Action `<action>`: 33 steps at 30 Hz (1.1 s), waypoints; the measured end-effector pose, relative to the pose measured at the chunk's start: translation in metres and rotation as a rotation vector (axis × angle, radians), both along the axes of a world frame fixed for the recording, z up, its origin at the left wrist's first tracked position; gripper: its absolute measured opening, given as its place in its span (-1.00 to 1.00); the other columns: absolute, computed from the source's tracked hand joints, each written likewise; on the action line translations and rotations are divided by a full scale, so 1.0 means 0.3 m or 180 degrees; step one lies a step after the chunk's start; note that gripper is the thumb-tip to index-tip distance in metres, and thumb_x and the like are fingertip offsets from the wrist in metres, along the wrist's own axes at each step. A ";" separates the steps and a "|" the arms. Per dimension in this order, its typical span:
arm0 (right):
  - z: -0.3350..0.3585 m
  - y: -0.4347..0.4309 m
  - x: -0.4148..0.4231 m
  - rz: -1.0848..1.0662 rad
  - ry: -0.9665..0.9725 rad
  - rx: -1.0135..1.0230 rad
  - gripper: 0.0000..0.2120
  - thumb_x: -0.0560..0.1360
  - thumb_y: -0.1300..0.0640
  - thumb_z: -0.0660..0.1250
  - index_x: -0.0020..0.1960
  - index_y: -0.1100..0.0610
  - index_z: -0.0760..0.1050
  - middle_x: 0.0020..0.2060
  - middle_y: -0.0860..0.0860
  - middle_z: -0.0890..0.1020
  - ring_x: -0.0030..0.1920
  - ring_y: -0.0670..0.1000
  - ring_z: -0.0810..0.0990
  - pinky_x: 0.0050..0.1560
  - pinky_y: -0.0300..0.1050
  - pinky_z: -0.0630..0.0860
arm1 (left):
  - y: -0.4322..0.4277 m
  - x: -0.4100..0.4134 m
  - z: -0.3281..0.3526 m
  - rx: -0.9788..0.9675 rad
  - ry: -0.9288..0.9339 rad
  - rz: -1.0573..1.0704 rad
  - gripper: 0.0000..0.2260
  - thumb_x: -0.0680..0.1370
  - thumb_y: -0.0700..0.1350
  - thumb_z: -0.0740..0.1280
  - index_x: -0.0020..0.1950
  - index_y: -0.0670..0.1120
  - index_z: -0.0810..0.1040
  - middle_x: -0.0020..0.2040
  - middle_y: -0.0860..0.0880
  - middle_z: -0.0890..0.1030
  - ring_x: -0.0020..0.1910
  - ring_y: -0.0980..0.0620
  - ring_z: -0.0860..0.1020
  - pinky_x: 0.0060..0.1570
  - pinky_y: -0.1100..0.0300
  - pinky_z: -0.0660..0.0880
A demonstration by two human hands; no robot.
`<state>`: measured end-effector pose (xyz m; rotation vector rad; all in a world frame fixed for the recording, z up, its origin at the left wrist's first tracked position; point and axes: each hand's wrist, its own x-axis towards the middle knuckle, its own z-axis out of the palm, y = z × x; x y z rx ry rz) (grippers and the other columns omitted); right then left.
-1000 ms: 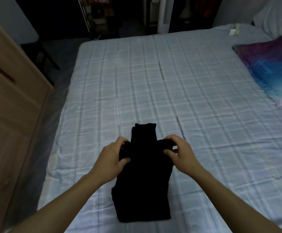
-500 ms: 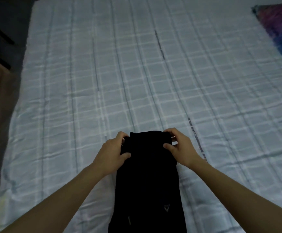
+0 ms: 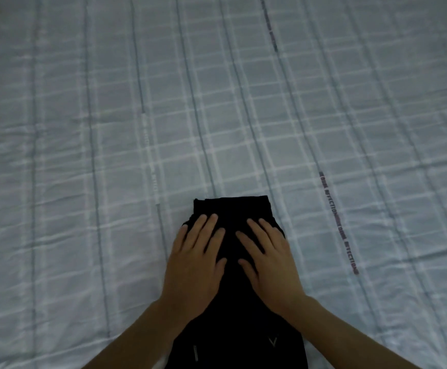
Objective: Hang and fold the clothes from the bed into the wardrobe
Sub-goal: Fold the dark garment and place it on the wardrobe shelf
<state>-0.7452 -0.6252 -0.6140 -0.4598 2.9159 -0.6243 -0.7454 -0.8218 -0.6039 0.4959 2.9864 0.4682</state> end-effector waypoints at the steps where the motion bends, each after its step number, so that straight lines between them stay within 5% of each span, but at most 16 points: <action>1: -0.024 -0.004 0.006 0.0047 -0.0050 0.0102 -0.50 0.58 -0.02 0.33 0.48 0.06 0.38 0.52 0.09 0.29 0.54 0.14 0.19 0.46 0.24 0.25 | 0.010 0.006 -0.021 -0.0140 -0.0096 -0.0038 -0.51 0.61 0.08 0.15 0.48 -0.12 0.43 0.56 -0.13 0.30 0.56 -0.12 0.23 0.47 -0.20 0.22; 6: -0.148 0.002 0.022 0.0115 -0.0105 0.0539 -0.41 0.63 -0.18 0.08 0.61 -0.03 0.07 0.61 0.03 -0.02 0.60 0.08 -0.09 0.54 0.21 0.03 | -0.014 0.014 -0.172 -0.0373 -0.0171 -0.0080 -0.42 0.64 0.16 0.14 0.62 -0.02 0.16 0.64 -0.06 0.06 0.62 -0.03 0.00 0.51 -0.29 0.05; 24: -0.261 0.014 0.015 0.0107 0.0511 0.0281 -0.41 0.61 -0.18 0.08 0.59 0.00 0.14 0.60 0.07 0.06 0.60 0.08 -0.05 0.55 0.19 -0.02 | -0.027 0.013 -0.315 -0.0338 0.0477 -0.0088 -0.39 0.63 0.22 0.07 0.63 0.01 0.10 0.65 -0.04 0.04 0.63 -0.01 -0.06 0.51 -0.30 -0.05; 33: -0.101 0.002 0.209 -0.0021 -0.0197 0.0332 -0.41 0.65 -0.16 0.07 0.61 -0.07 -0.01 0.61 0.06 -0.03 0.60 0.09 -0.14 0.56 0.16 -0.17 | 0.038 0.252 -0.157 -0.0520 0.0255 0.0292 -0.44 0.67 0.17 -0.02 0.63 -0.03 0.08 0.64 -0.07 0.07 0.62 -0.10 -0.04 0.51 -0.33 -0.15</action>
